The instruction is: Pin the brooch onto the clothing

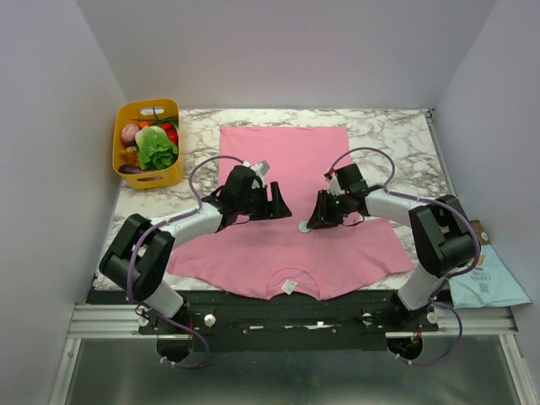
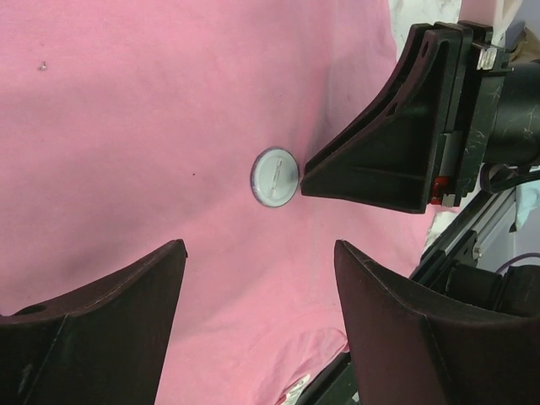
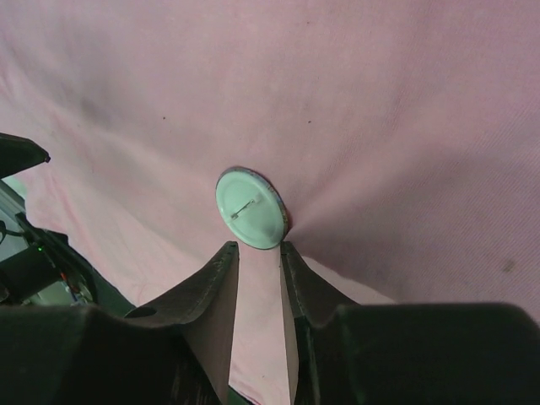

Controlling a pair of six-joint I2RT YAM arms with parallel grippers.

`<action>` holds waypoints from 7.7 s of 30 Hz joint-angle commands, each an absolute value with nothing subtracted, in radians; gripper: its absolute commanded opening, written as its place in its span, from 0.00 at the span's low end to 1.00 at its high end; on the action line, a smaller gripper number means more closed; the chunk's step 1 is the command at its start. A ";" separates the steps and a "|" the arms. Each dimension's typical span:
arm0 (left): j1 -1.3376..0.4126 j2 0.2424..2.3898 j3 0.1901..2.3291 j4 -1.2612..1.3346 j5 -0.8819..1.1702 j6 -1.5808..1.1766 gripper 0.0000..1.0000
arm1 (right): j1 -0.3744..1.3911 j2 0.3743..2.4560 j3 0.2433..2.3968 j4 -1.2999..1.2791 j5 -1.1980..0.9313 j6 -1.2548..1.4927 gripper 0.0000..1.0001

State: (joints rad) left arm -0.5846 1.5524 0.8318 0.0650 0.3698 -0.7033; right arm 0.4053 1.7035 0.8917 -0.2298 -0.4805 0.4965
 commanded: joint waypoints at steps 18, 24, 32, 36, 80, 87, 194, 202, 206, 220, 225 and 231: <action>-0.618 1.506 0.769 0.071 0.356 -0.715 0.73 | 0.405 1.739 0.959 -0.230 -0.425 0.436 0.33; -0.637 1.514 0.753 0.092 0.351 -0.732 0.73 | 0.405 1.786 0.940 -0.212 -0.431 0.439 0.33; -0.641 1.520 0.746 0.104 0.348 -0.739 0.72 | 0.406 1.761 0.885 -0.167 -0.527 0.465 0.33; -0.641 1.520 0.741 0.112 0.347 -0.744 0.72 | 0.405 1.730 0.859 -0.143 -0.563 0.486 0.33; -0.641 1.410 0.698 0.189 0.281 -0.779 0.72 | 0.477 1.164 0.362 0.248 -0.046 1.247 0.09; -0.641 1.407 0.699 0.187 0.281 -0.775 0.73 | 0.571 1.232 0.397 0.319 -0.222 1.227 0.53; -0.718 1.235 0.887 0.088 0.141 -0.563 0.00 | 0.367 0.847 0.701 0.000 -0.466 0.591 1.00; -0.704 0.893 0.784 0.035 0.034 -0.525 0.00 | 0.367 0.926 0.677 0.314 -0.721 0.676 1.00; -0.701 0.796 0.736 0.054 0.067 -0.511 0.00 | 0.394 0.972 0.686 0.467 -0.799 0.710 1.00; -0.701 0.741 0.732 0.104 0.216 -0.526 0.00 | 0.532 1.192 0.767 0.686 -0.816 0.788 0.96; -0.701 0.753 0.732 0.126 0.252 -0.534 0.00 | 0.541 1.262 0.782 0.787 -0.841 0.845 0.90; -0.701 0.764 0.736 0.126 0.259 -0.540 0.00 | 0.555 1.335 0.810 0.854 -0.861 0.900 0.81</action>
State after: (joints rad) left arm -0.7048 0.7559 0.7097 0.0914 0.2211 -0.5327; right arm 0.5388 1.3010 0.7616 0.7536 -0.8204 0.8570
